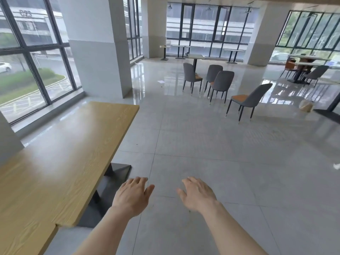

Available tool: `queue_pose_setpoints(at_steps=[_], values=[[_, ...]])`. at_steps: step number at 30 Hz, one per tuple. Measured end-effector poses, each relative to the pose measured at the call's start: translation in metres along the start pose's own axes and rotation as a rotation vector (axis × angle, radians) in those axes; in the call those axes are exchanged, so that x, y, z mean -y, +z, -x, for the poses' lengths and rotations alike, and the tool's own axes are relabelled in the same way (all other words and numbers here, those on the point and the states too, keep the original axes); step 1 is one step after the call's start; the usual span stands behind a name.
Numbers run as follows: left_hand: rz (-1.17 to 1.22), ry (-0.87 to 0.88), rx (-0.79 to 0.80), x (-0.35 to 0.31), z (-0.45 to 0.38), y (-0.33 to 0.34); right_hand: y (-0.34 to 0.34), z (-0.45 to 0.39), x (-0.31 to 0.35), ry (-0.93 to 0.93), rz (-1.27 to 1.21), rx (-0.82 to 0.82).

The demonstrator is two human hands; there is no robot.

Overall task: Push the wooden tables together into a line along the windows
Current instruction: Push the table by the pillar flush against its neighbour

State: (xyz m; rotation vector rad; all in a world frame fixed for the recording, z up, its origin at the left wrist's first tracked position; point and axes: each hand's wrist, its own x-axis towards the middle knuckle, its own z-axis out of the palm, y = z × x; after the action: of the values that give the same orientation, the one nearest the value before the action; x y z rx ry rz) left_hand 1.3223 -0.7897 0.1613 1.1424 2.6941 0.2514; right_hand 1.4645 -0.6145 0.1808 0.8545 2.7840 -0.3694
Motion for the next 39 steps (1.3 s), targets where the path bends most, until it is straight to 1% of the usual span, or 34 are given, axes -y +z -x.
queue_pose_setpoints(at_steps=[3, 7, 11, 14, 20, 26, 30, 33, 39], values=[[0.002, -0.031, 0.01, -0.012, -0.064, -0.009, -0.025, -0.065, -0.022, -0.027, 0.005, 0.031], [0.024, -0.111, -0.031, -0.013, -0.134, -0.026, -0.056, -0.143, -0.033, -0.081, 0.026, 0.043], [0.055, -0.195, -0.039, 0.009, -0.171, -0.035, -0.065, -0.207, -0.019, -0.15, 0.041, 0.088], [0.064, -0.262, -0.039, 0.034, -0.191, -0.046, -0.066, -0.253, 0.008, -0.222, 0.044, 0.107], [0.14, -0.465, -0.069, 0.125, -0.225, -0.043, -0.058, -0.341, 0.093, -0.401, 0.098, 0.154], [0.271, -0.674, -0.119, 0.232, -0.247, -0.046, -0.039, -0.427, 0.213, -0.607, 0.207, 0.209], [0.327, -0.839, -0.166, 0.286, -0.239, -0.041, -0.012, -0.464, 0.293, -0.746, 0.244, 0.267], [0.334, -0.972, -0.211, 0.316, -0.225, -0.027, 0.011, -0.476, 0.342, -0.886, 0.276, 0.285], [0.328, -1.209, -0.313, 0.337, -0.189, 0.009, 0.064, -0.475, 0.404, -1.153, 0.313, 0.292]])
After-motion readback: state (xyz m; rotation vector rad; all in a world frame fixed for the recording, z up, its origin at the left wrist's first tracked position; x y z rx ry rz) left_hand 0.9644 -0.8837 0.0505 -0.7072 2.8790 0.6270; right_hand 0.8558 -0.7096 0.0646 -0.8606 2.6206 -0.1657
